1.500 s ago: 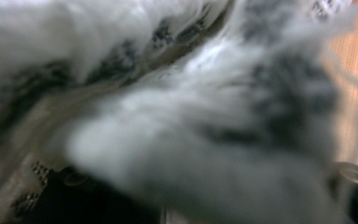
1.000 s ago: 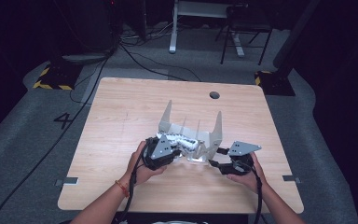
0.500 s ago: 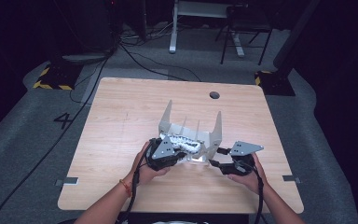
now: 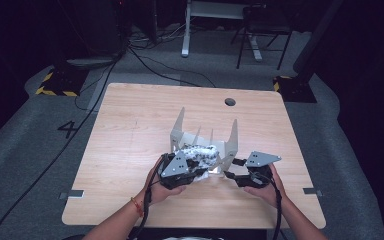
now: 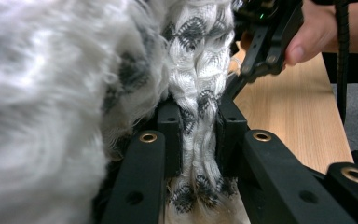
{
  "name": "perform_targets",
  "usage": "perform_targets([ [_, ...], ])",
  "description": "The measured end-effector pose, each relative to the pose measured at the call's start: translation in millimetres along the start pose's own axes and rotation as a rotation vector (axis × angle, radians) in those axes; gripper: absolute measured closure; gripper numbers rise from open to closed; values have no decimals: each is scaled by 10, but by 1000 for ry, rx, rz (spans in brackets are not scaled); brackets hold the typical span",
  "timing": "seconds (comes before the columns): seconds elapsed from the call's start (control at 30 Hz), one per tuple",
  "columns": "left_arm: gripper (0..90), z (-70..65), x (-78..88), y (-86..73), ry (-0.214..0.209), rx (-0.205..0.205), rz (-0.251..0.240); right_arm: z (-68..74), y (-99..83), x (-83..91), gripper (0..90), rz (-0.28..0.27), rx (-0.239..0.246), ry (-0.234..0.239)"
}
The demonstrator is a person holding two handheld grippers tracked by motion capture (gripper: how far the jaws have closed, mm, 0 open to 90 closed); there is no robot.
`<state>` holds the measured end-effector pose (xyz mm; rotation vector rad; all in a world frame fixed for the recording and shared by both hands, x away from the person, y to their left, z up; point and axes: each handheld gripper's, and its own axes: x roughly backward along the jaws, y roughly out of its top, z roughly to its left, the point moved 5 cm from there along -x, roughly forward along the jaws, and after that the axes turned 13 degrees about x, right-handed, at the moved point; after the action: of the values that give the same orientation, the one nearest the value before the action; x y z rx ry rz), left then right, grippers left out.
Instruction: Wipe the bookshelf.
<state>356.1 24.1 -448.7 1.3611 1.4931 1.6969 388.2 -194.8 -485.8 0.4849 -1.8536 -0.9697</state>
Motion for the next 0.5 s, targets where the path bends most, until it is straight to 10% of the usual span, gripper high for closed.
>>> perform_targets([
  [0.13, 770, -101, 18, 128, 4, -48, 0, 0, 2, 2, 448, 0, 1, -1],
  [0.5, 773, 119, -223, -104, 65, 15, 113, 1, 8, 6, 444, -4, -3, 3],
])
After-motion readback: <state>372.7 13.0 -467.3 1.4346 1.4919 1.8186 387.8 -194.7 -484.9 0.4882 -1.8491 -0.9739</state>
